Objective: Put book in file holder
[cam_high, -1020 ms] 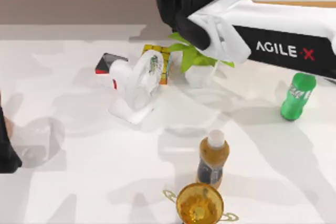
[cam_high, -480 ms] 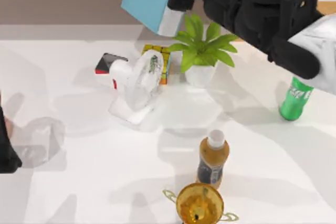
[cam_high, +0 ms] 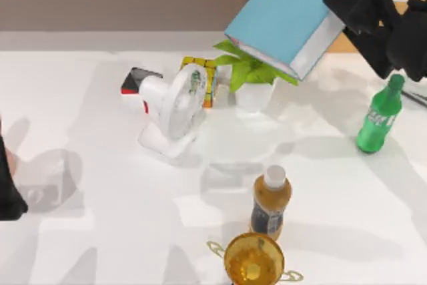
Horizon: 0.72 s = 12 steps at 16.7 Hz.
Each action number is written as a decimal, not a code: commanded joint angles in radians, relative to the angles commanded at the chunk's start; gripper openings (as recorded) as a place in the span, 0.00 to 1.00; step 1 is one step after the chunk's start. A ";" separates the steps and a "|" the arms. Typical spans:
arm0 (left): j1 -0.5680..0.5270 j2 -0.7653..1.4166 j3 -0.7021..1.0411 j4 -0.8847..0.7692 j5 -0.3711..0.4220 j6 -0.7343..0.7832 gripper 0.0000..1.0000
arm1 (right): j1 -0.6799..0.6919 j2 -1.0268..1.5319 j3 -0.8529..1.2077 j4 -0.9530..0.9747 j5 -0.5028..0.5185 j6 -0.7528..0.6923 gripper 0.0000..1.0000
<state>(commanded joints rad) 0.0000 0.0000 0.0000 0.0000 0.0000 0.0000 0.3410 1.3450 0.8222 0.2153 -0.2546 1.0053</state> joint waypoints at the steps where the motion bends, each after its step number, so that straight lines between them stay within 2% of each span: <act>1: 0.000 0.000 0.000 0.000 0.000 0.000 1.00 | -0.061 -0.012 -0.024 0.008 -0.033 0.052 0.00; 7: 0.000 0.000 0.000 0.000 0.000 0.000 1.00 | -0.471 0.092 -0.104 0.115 -0.159 0.300 0.00; 12: 0.000 0.000 0.000 0.000 0.000 0.000 1.00 | -0.751 0.277 -0.061 0.279 -0.199 0.399 0.00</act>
<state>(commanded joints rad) 0.0000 0.0000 0.0000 0.0000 0.0000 0.0000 -0.4099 1.6216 0.7609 0.4943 -0.4532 1.4048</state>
